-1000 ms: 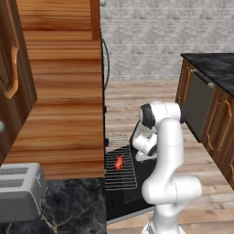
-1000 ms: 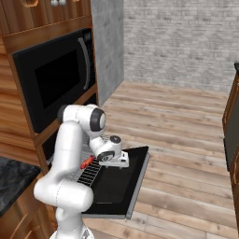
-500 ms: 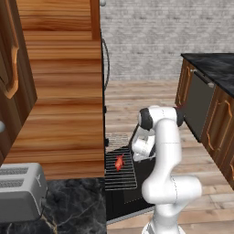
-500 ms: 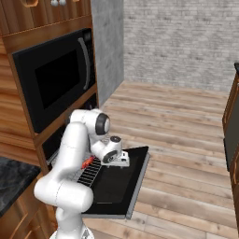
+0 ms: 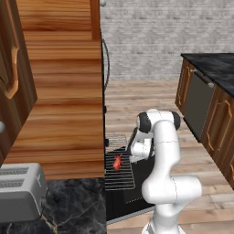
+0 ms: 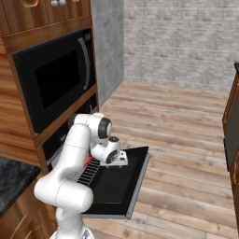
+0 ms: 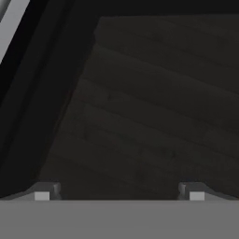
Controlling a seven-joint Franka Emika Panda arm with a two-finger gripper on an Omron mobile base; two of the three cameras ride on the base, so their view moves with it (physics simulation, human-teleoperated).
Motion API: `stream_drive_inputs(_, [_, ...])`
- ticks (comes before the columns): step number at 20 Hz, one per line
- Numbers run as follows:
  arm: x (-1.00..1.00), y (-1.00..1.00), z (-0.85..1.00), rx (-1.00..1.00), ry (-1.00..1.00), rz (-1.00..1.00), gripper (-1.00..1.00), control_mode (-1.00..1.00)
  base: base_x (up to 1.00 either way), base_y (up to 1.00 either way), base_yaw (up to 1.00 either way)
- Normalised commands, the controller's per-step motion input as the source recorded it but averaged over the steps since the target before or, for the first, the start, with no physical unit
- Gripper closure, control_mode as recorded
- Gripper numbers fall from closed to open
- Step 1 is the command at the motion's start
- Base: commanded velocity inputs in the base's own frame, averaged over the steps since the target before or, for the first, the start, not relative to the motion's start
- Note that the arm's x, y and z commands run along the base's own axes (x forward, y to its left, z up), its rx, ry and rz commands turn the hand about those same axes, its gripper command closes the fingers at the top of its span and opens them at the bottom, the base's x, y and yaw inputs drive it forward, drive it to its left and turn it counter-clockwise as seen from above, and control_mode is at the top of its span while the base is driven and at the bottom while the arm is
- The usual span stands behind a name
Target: Place the fish on the rack of the oven, and slide the rack back inside. Close the oven door.
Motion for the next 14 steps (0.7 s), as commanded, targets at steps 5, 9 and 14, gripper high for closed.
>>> stream_drive_inputs(5, [0.37,0.21,-0.31,-0.03,0.0,0.0,-1.0,-1.0,0.0,0.0,0.0])
stream_drive_inputs(9, [0.26,0.59,-0.33,-0.03,0.0,0.0,-1.0,-1.0,0.0,0.0,0.0])
stream_drive_inputs(14, [0.06,0.88,-0.52,-0.05,0.0,-0.03,-1.0,-1.0,0.0,0.0,0.0])
